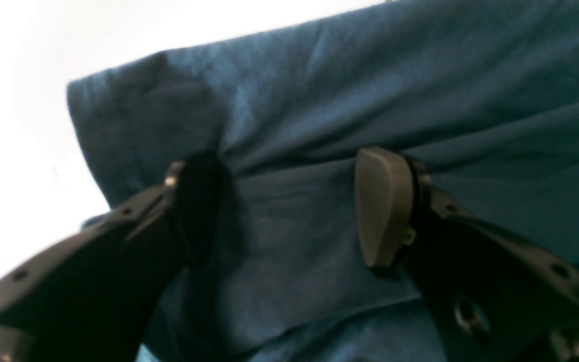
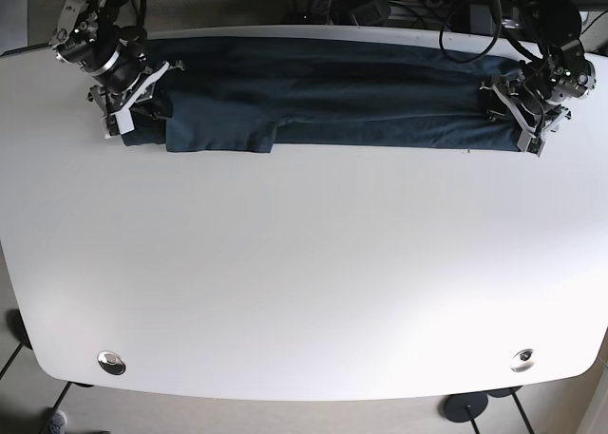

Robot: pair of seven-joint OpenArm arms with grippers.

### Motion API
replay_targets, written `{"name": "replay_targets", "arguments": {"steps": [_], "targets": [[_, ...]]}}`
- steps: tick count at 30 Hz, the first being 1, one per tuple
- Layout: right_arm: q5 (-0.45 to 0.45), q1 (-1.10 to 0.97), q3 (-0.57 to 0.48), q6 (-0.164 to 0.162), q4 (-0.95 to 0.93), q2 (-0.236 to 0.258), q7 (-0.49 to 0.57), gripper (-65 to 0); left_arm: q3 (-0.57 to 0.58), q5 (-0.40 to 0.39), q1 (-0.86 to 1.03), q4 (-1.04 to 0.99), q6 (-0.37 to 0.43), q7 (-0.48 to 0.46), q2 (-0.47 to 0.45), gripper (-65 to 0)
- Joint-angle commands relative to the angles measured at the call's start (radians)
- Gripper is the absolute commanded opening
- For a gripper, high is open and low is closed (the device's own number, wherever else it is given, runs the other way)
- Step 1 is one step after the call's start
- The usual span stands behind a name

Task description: Fold the T-shirt properly

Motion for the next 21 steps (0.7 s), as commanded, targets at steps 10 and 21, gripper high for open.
{"name": "replay_targets", "arguments": {"steps": [10, 21], "targets": [[0.011, -0.094, 0.110, 0.046, 0.019, -0.031, 0.017, -63.1, -0.005, 0.031, 0.002, 0.001, 0.003, 0.025, -0.016, -26.7], [0.064, -0.068, 0.092, 0.066, 0.091, -0.008, 0.014, -24.4, -0.008, 0.023, 0.002, 0.302, 0.002, 0.027, 0.015, -26.7]]}}
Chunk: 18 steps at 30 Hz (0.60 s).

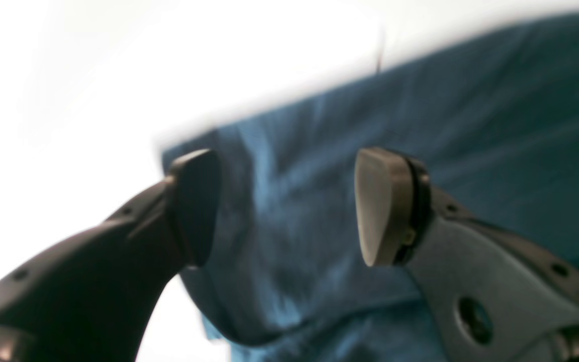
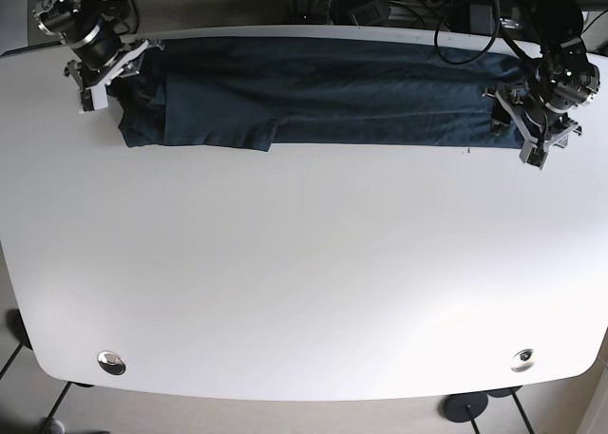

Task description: Fold the T-shirt properly

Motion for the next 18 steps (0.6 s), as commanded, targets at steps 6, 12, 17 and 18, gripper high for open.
{"name": "replay_targets", "arguments": {"steps": [6, 12, 17, 18], "targets": [[-0.060, 0.061, -0.210, 0.009, -0.100, 0.042, 0.023, -31.9, -0.005, -0.001, 0.093, 0.080, 0.001, -0.011, 0.038, -26.7], [-0.178, 0.092, -0.220, 0.009, -0.295, 0.028, 0.112, -53.7, -0.073, -0.001, 0.105, -0.094, 0.004, -0.014, 0.039, -34.0], [-0.183, 0.213, -0.220, 0.009, -0.490, 0.100, 0.173, -53.7, -0.068, -0.001, -0.031, -0.303, 0.002, -0.015, 0.015, -37.8], [-0.183, 0.238, -0.220, 0.009, -0.519, 0.113, 0.179, -53.7, -0.059, -0.001, -0.067, -0.331, 0.002, -0.015, 0.013, -37.8]]}}
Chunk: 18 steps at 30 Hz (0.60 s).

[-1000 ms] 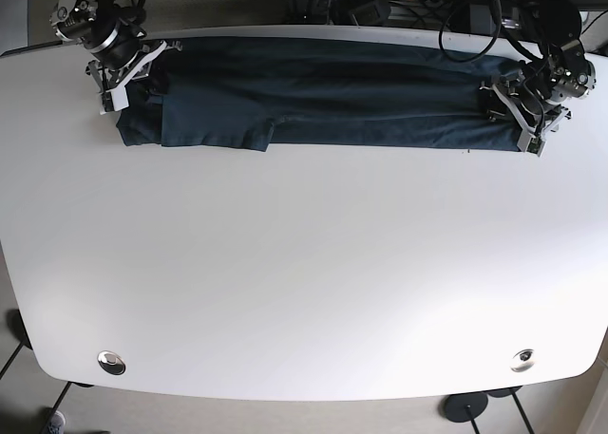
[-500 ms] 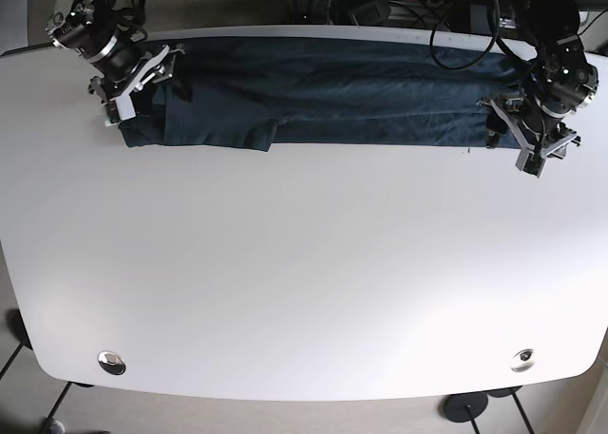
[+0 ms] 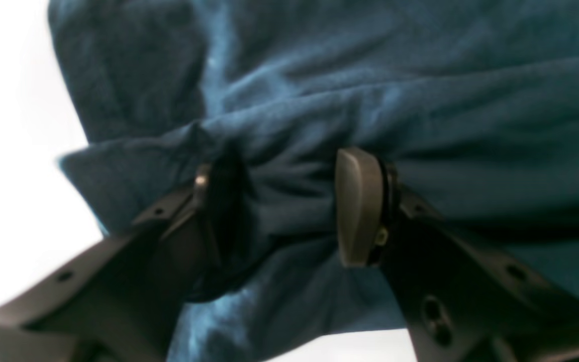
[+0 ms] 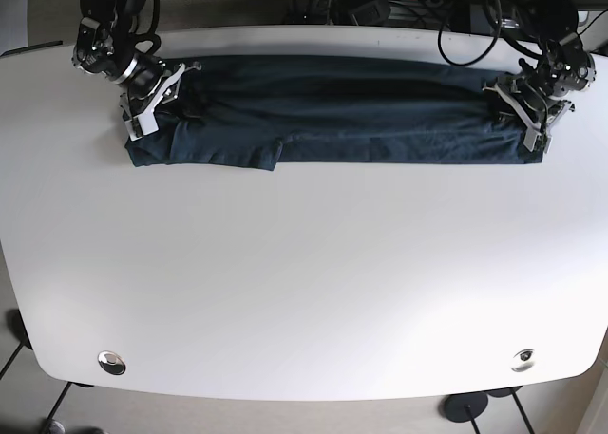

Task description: Fold the T-shirt properly

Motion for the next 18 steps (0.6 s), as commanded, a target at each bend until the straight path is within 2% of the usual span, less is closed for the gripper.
{"name": "replay_targets", "arguments": {"steps": [1, 4, 8, 10, 12, 13, 14, 16, 18], "targets": [[-0.075, 0.047, 0.004, -0.037, -0.060, 0.037, -0.044, -53.7, 0.030, 0.022, -0.058, -0.055, 0.005, 0.028, -0.018, -37.8], [-0.075, 0.130, 0.004, -0.037, -0.126, 0.063, -0.042, -53.9, 0.096, 0.022, -0.134, -0.118, 0.005, 0.007, -0.035, -37.8], [-0.075, 0.177, 0.004, -0.037, -0.122, 0.064, -0.045, -53.9, 0.136, 0.013, -0.161, -0.101, 0.003, -0.033, -0.038, -37.6], [-0.075, 0.173, 0.004, -0.037, -0.068, 0.064, -0.048, -53.9, 0.127, -0.019, -0.167, 0.012, 0.003, 0.013, -0.038, -37.6], [-0.073, 0.156, 0.004, -0.037, -0.025, 0.060, -0.050, -53.9, 0.052, -0.097, -0.166, 0.121, 0.003, 0.070, -0.038, -36.9], [-0.073, 0.150, 0.004, -0.037, -0.016, 0.060, -0.050, -53.9, 0.023, -0.128, -0.166, 0.141, 0.003, 0.096, -0.038, -33.9], [-0.070, 0.145, 0.004, -0.037, -0.013, 0.057, -0.050, -53.9, -0.016, -0.171, -0.172, 0.152, 0.003, 0.125, -0.038, -25.1], [-0.071, 0.142, 0.004, -0.037, -0.011, 0.057, -0.050, -53.9, -0.082, -0.208, -0.174, 0.147, 0.005, 0.131, -0.038, -15.1], [-0.071, 0.142, 0.004, -0.037, -0.011, 0.057, -0.050, -53.9, -0.117, -0.229, -0.175, 0.129, 0.005, 0.133, -0.038, -14.3]]}}
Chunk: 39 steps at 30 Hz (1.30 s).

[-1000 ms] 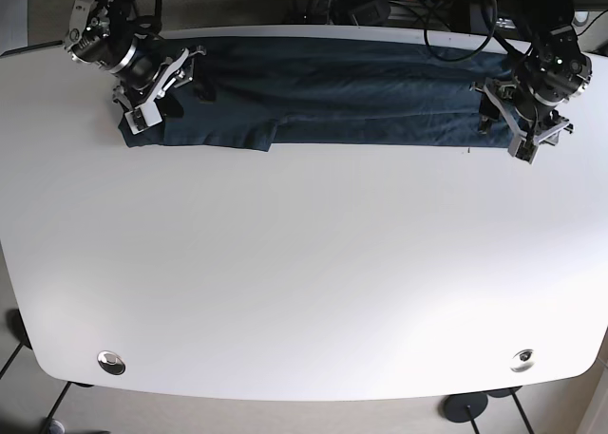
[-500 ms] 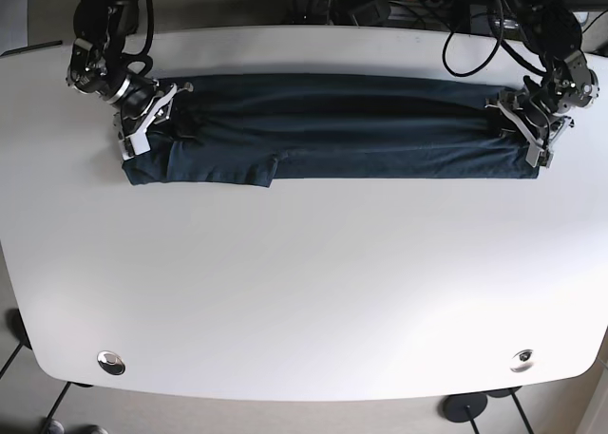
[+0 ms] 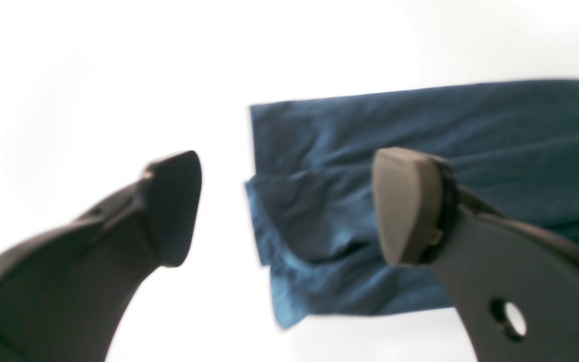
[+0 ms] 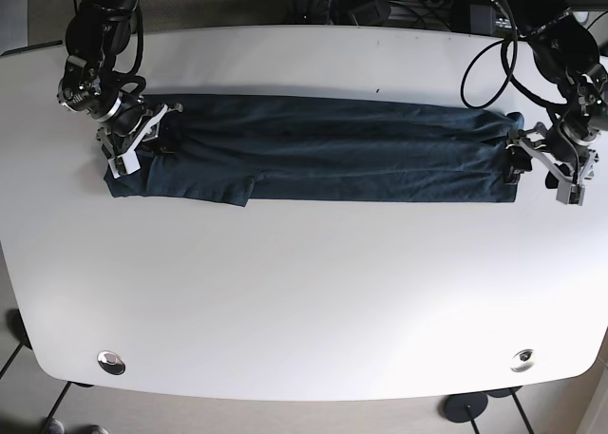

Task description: Fold the T-shirt properly

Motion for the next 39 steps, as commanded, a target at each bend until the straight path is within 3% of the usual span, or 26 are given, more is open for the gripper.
{"name": "replay_targets", "arguments": {"steps": [1, 7, 11, 14, 22, 24, 27, 28, 33, 36, 39], "targets": [[-0.001, 0.005, 0.003, -0.001, 0.016, 0.011, -0.002, -54.1, -0.008, -0.045, -0.021, -0.024, 0.001, -0.018, -0.021, -14.2], [0.001, 0.004, 0.003, -0.001, 0.016, 0.009, -0.002, -54.1, -0.014, -0.097, -0.050, -0.260, 0.000, -0.021, -0.056, -14.3], [0.001, 0.004, 0.003, -0.001, 0.016, 0.009, -0.002, -54.1, 0.006, -0.092, -0.055, -0.273, 0.000, -0.019, -0.047, -14.4], [0.002, 0.005, 0.005, -0.001, 0.017, 0.008, -0.002, -54.1, 0.083, -0.097, -0.055, -0.326, 0.000, -0.019, -0.047, -14.4], [0.002, 0.005, 0.011, -0.001, 0.017, 0.008, -0.002, -54.1, 0.091, -0.089, -0.055, -0.375, 0.006, -0.019, -0.019, -15.4], [0.002, 0.005, 0.011, -0.001, 0.017, 0.008, -0.002, -54.1, 0.091, -0.089, -0.055, -0.375, 0.007, -0.019, -0.008, -27.5], [0.002, 0.005, 0.011, -0.001, 0.017, 0.008, -0.002, -54.1, 0.088, -0.089, -0.055, -0.369, 0.009, -0.036, 0.004, -58.1], [0.002, 0.007, 0.011, -0.001, 0.017, 0.008, -0.002, -54.1, 0.088, -0.089, -0.052, -0.363, 0.009, -0.050, 0.004, -62.2], [0.002, 0.007, 0.013, -0.001, 0.017, 0.008, -0.002, -54.1, 0.101, -0.089, -0.010, -0.096, 0.009, -0.064, 0.041, -62.1], [0.002, 0.007, 0.013, -0.001, 0.017, 0.008, -0.002, -54.1, 0.201, -0.088, 0.000, 0.054, 0.018, -0.062, 0.075, -62.1], [0.002, 0.007, 0.013, -0.001, 0.017, 0.008, -0.002, -54.1, 0.335, -0.088, 0.031, 0.149, 0.086, -0.053, 0.105, -62.1]]}}
